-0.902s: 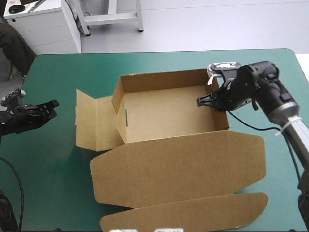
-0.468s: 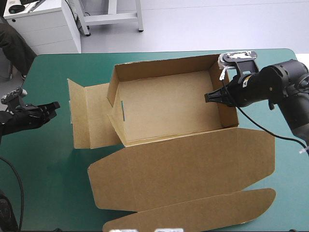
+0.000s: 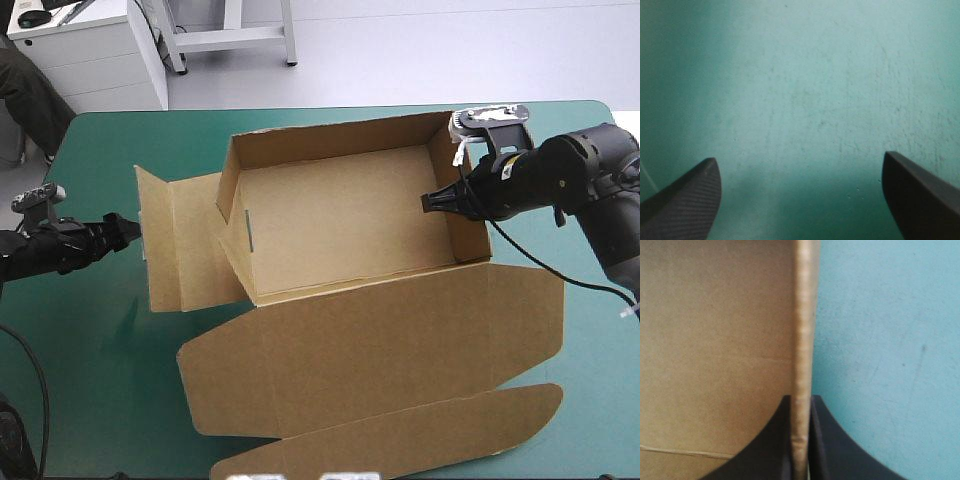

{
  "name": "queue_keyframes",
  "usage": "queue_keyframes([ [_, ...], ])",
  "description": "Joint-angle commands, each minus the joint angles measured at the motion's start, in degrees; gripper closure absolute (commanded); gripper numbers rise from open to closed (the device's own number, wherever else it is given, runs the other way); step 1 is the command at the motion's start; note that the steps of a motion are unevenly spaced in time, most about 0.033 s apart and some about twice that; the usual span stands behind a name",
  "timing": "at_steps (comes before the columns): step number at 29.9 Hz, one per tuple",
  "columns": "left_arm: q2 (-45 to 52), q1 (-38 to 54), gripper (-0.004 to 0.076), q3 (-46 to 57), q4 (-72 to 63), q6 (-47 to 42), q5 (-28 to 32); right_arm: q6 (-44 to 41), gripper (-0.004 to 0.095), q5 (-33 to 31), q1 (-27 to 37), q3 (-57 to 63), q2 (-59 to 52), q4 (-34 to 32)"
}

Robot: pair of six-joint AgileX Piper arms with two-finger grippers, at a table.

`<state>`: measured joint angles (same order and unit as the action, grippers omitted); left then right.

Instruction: Fold the box

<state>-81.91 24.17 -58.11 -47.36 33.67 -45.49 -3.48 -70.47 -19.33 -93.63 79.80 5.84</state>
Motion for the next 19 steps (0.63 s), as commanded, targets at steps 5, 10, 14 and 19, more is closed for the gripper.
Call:
queue_keyframes([
  [5,2.01,-0.09,0.0073,-1.39,-13.32,0.21,-5.82,7.17,0.0909,10.03,0.14,-1.86,-1.28,10.16],
  [10,2.01,-1.31,0.0085,-1.39,-21.96,2.74,-10.71,7.17,0.0909,11.27,0.14,-1.86,0.76,10.32],
  [14,2.01,-5.3,0.0092,-1.39,-23.36,8.04,-14.07,6.53,0.0909,14.05,0.14,-1.86,2.38,10.32],
  [19,2.01,-9.3,0.0094,-1.39,-23.36,12.25,-15.65,5.16,0.0909,16.67,0.27,-1.86,3.69,7.73],
])
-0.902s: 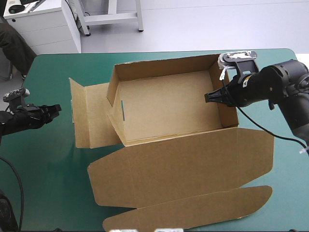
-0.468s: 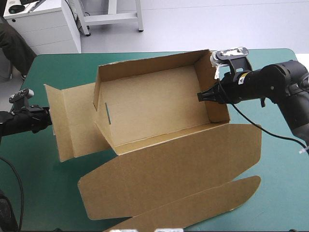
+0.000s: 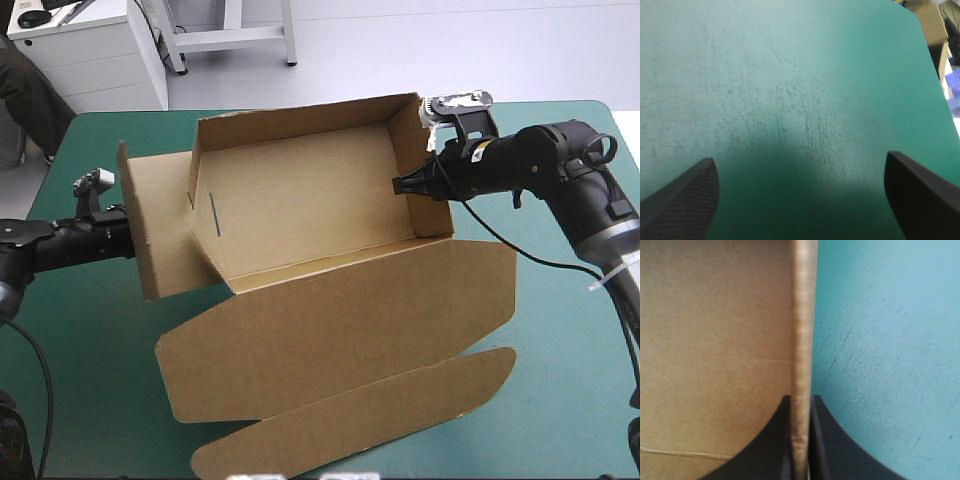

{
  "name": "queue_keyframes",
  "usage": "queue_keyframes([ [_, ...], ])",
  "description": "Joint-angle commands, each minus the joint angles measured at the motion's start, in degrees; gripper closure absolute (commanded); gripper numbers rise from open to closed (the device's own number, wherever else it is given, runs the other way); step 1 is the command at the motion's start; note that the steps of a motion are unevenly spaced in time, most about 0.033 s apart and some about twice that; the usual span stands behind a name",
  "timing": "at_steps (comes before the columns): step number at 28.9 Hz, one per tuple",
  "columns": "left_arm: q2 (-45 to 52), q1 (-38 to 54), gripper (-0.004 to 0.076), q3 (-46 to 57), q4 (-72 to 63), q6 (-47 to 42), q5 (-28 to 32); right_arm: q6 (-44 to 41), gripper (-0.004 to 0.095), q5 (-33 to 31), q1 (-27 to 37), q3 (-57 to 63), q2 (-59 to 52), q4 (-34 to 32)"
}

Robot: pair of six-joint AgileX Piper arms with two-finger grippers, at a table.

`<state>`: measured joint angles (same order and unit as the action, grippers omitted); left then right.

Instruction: Fold the box

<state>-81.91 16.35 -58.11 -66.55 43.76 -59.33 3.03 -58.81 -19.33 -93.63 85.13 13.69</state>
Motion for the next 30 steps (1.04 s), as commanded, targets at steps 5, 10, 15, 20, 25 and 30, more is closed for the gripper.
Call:
queue_keyframes([
  [5,2.01,-1.89,0.0094,-1.39,-5.97,4.33,-6.05,-4.47,0.0909,7.16,0.27,-1.86,-0.98,-5.37],
  [10,2.01,-1.89,0.0094,-2.07,-12.19,7.79,-10.25,-5.0,0.0909,7.16,0.27,-1.86,-0.14,-7.42],
  [15,2.01,-1.89,0.0094,-5.95,-14.52,9.39,-14.25,-4.89,0.0909,7.27,0.27,-1.86,0.25,-7.8],
  [20,2.01,-2.57,0.0094,-9.79,-15.03,7.7,-14.62,-5.12,0.0909,7.39,0.27,-1.86,0.25,-7.8],
  [25,2.01,-8.05,0.0094,-11.23,-15.73,7.45,-14.62,-5.21,0.0909,7.39,0.27,-1.86,0.25,-7.8],
  [30,2.01,-12.32,0.0094,-11.23,-16.43,7.45,-14.62,-5.21,0.0909,7.18,0.27,-1.86,0.25,-7.91],
])
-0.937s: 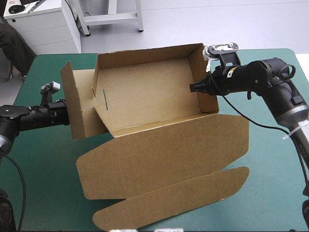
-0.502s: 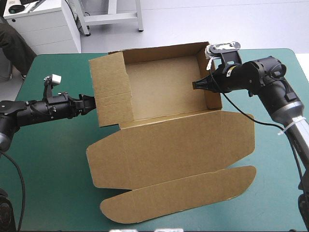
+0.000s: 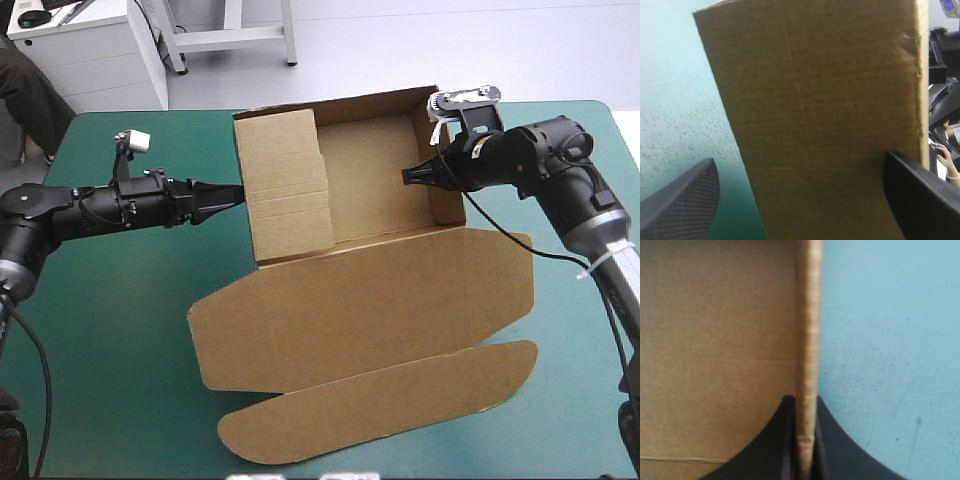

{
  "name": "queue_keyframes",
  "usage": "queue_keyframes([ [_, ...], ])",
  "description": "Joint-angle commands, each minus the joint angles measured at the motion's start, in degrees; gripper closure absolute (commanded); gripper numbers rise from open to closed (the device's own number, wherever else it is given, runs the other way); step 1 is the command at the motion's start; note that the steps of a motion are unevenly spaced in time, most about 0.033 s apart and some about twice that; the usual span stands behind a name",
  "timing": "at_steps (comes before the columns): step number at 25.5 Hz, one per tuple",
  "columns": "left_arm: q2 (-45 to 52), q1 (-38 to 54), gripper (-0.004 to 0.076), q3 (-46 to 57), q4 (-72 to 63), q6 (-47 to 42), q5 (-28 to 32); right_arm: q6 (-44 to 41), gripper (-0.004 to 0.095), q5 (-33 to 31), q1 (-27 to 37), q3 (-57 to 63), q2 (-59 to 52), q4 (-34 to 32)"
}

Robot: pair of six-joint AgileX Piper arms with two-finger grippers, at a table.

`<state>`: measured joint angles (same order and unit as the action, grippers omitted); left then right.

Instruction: Fold the box

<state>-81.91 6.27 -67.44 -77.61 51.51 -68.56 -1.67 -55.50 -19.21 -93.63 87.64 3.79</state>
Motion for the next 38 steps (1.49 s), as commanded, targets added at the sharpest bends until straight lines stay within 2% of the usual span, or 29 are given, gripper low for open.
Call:
queue_keyframes([
  [1,2.01,-2.52,0.0094,-1.9,-5.82,-0.3,-5.39,-0.51,0.0909,3.86,0.14,-1.86,-2.25,1.98],
  [7,2.01,-3.23,0.0094,-1.99,-13.34,0.31,-5.39,-0.51,0.0909,3.38,0.14,-1.86,-2.25,1.98],
  [19,2.01,-3.58,0.0094,-1.88,-13.23,-0.75,-5.26,-1.65,0.0909,2.78,-0.22,-1.73,-2.25,2.01],
  [22,2.01,-4.9,0.0094,-3.48,-10.37,-2.03,-4.87,-3.97,0.0909,3.17,-1.27,-1.31,-2.25,-0.4],
  [25,2.25,-8.43,0.0094,-7.19,-0.57,-8.44,-0.55,-7.27,0.0909,4.82,-2.88,-1.31,-2.25,-4.66],
  [30,3.27,-15.63,0.0094,-13.63,19.28,-25.35,13.86,-8.58,0.0908,5.92,-5.39,-1.31,-2.36,-5.86],
  [34,3.27,-20.97,0.0094,-15.44,32.76,-38.3,19.32,-12.49,0.0908,6.12,-6.25,-1.42,-2.36,-9.5],
  [38,3.27,-25.64,0.0094,-15.44,42.42,-47.62,24.41,-14.14,0.0908,6.36,-6.25,-1.5,-2.36,-9.69],
])
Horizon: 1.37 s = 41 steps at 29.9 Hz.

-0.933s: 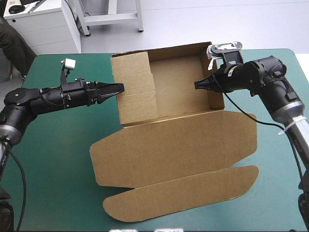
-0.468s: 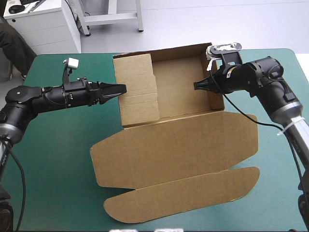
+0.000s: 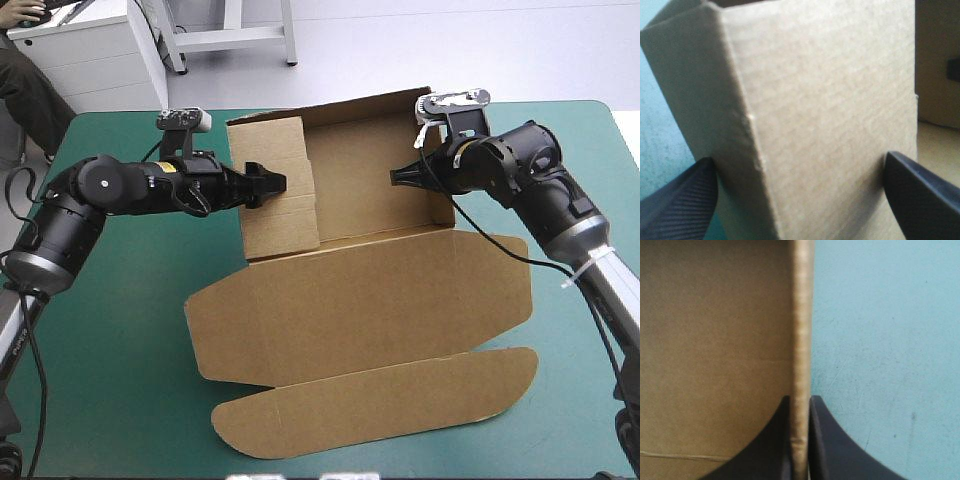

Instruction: Fold the box

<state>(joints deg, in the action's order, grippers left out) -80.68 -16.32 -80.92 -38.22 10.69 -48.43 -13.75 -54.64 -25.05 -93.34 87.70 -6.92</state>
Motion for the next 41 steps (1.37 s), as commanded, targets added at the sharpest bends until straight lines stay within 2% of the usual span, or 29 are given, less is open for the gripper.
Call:
queue_keyframes([
  [1,2.04,-4.15,0.0094,-1.95,5.49,-9.06,5.52,-2.36,0.0908,5.51,-0.41,-1.8,-2.42,1.03],
  [4,2.04,-6.93,0.0094,-1.95,13.13,-15.44,7.91,-2.8,0.0908,5.81,-0.41,-1.8,-2.42,1.03],
  [9,2.04,-10.4,0.0094,-1.95,24.59,-23.94,8.0,-3.86,0.0908,7.12,-0.41,-1.8,-2.42,1.11],
  [16,2.04,-11.07,0.0094,1.99,24.92,-26.73,11.75,-4.12,0.0908,7.47,-0.41,-3.53,-2.42,1.11],
  [24,2.04,-11.07,0.011,1.99,24.92,-26.84,16.12,-3.18,0.0908,6.23,-0.41,-5.55,-2.42,1.11],
  [28,2.04,-11.07,0.0201,1.99,25.85,-26.84,18.27,-2.76,0.0908,4.4,-0.41,-5.55,-2.42,1.11],
  [36,2.04,-11.07,0.0404,-0.87,28.22,-23.24,18.62,-2.37,0.0908,3.62,-0.41,-5.55,-2.42,1.11],
  [39,2.04,-11.07,0.051,-1.76,28.22,-23.24,18.62,-2.37,0.0908,2.61,-0.41,-5.55,-2.42,1.11],
  [41,2.04,-11.07,0.0629,-1.76,28.36,-22.08,18.62,-1.88,0.0908,2.03,-0.41,-5.55,-2.42,1.11],
])
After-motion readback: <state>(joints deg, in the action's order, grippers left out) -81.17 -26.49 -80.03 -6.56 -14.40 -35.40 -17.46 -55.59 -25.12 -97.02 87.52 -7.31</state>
